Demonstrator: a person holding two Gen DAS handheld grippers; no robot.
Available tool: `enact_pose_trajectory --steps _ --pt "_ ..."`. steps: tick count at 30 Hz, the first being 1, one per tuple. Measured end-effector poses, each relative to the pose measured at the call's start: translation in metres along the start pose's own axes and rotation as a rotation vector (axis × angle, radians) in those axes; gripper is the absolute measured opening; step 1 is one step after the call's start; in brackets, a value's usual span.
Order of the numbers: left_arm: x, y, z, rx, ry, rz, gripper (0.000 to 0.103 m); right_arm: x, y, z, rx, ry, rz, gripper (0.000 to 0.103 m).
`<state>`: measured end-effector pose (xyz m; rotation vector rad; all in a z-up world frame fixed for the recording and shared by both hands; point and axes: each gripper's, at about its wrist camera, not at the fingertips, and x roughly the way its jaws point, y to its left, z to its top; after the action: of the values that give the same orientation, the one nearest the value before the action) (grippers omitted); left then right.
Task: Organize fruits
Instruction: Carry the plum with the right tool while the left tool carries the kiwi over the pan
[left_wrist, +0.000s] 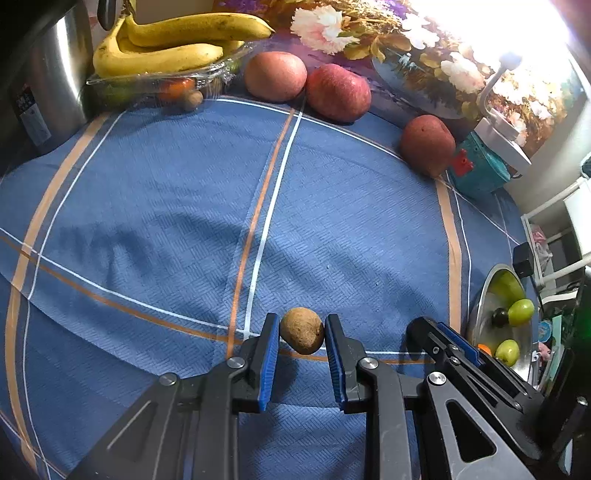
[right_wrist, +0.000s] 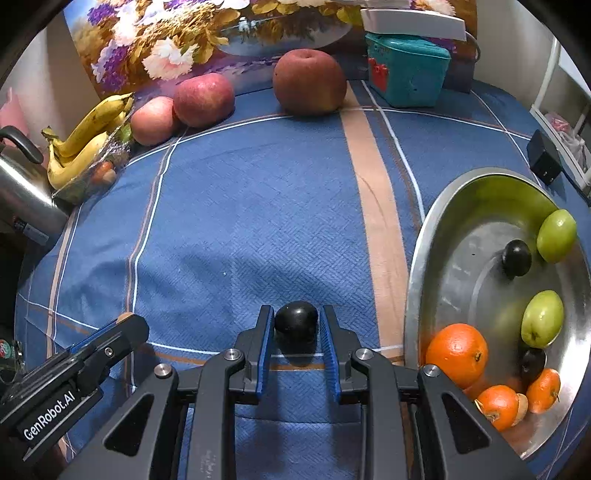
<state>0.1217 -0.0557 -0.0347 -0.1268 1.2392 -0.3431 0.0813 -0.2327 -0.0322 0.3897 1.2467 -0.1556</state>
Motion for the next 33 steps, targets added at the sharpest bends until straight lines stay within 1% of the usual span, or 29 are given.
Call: enact_pose_trajectory --steps 6,11,21,30,33 --pt "0.002 -0.001 0.001 0.002 0.0 0.002 0.027 -0.001 0.002 -0.001 -0.013 -0.004 -0.004 0.024" --pt "0.0 -0.003 -0.002 0.01 -0.003 -0.001 0.027 -0.013 0.003 -0.003 -0.019 -0.023 -0.001 0.024" --pt "-0.016 -0.007 -0.008 0.021 -0.025 -0.005 0.027 -0.039 -0.002 -0.012 -0.007 -0.042 0.0 0.024" --pt "-0.033 -0.015 -0.015 0.038 -0.043 0.0 0.027 -0.066 -0.008 -0.028 0.011 -0.06 -0.005 0.024" --pt "-0.039 -0.016 -0.019 0.034 -0.046 -0.011 0.027 -0.075 -0.01 -0.034 0.019 -0.071 -0.004 0.024"
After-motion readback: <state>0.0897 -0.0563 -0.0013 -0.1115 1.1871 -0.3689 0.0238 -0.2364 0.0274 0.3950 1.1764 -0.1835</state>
